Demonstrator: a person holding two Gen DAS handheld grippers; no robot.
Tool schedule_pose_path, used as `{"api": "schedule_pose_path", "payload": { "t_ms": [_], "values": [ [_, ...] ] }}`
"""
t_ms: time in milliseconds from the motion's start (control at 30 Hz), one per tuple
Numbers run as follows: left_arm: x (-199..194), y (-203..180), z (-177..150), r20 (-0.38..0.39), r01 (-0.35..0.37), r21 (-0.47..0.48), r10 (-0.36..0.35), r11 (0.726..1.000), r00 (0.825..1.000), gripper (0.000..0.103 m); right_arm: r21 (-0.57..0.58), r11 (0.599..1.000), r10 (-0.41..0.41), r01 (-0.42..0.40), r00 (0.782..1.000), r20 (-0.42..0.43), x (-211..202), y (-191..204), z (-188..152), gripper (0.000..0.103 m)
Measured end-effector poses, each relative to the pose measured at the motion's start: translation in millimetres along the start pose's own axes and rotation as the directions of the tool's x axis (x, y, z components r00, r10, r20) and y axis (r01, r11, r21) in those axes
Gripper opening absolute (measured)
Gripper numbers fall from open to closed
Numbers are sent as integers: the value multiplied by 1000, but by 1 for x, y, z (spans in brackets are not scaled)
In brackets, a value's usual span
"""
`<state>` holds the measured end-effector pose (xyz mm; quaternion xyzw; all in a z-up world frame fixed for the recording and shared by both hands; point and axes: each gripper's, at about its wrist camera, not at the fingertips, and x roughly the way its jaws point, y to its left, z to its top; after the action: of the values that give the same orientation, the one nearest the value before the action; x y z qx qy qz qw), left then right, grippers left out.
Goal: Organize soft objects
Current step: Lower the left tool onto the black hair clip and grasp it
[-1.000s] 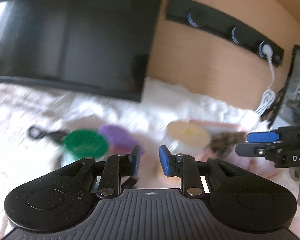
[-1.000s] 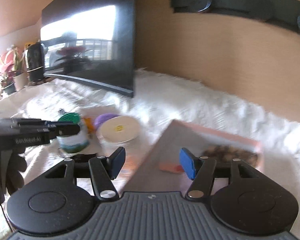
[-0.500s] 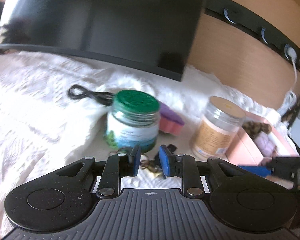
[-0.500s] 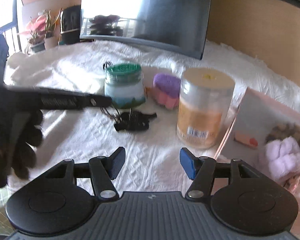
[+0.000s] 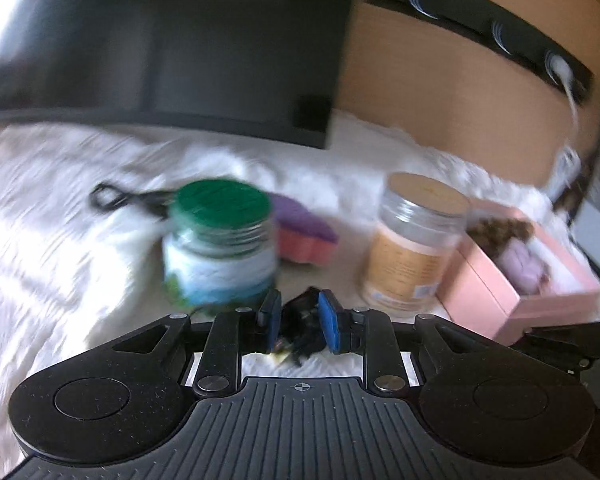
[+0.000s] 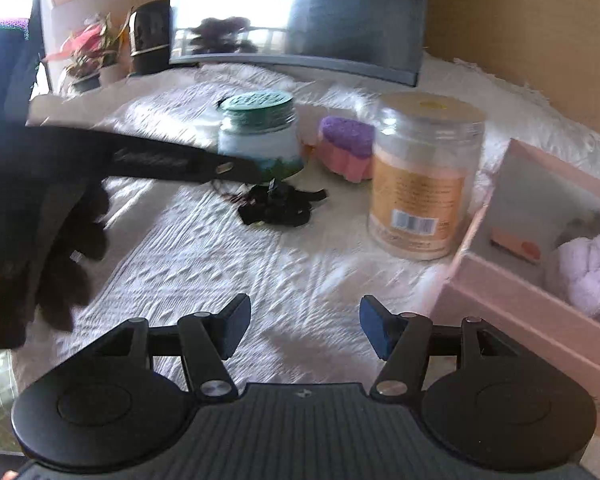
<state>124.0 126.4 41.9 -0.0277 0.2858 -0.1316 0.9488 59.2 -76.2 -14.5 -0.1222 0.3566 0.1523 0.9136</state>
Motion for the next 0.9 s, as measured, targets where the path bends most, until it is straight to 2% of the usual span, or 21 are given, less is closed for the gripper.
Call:
{"api": "schedule_pose_path", "payload": {
  "t_ms": [100, 233, 400, 533, 667, 800, 900],
  "values": [
    [17, -5, 7, -58, -27, 58, 30, 998, 998, 26, -3, 1000, 2, -2, 1000, 8, -2, 1, 0, 63],
    [28, -4, 10, -83, -38, 70, 43, 997, 996, 26, 13, 1000, 5, -5, 1000, 5, -2, -1, 0, 64],
    [33, 6, 11, -146, 59, 0, -59, 998, 988, 30, 12, 1000, 5, -5, 1000, 5, -2, 0, -1, 65],
    [23, 0, 10, -197, 112, 97, -92, 989, 976, 33, 10, 1000, 5, -5, 1000, 4, -2, 0, -1, 66],
    [20, -11, 7, -215, 108, 210, -62, 972, 975, 36, 5, 1000, 4, -4, 1000, 2, -1, 1, -1, 67],
    [29, -19, 8, -237, 69, 245, -9, 967, 971, 38, 2, 1000, 4, -4, 1000, 1, -1, 2, -1, 68],
    [40, -20, 7, -262, 42, 255, 27, 966, 965, 47, 1, 1000, 4, -4, 1000, 1, -1, 3, -1, 68]
  ]
}}
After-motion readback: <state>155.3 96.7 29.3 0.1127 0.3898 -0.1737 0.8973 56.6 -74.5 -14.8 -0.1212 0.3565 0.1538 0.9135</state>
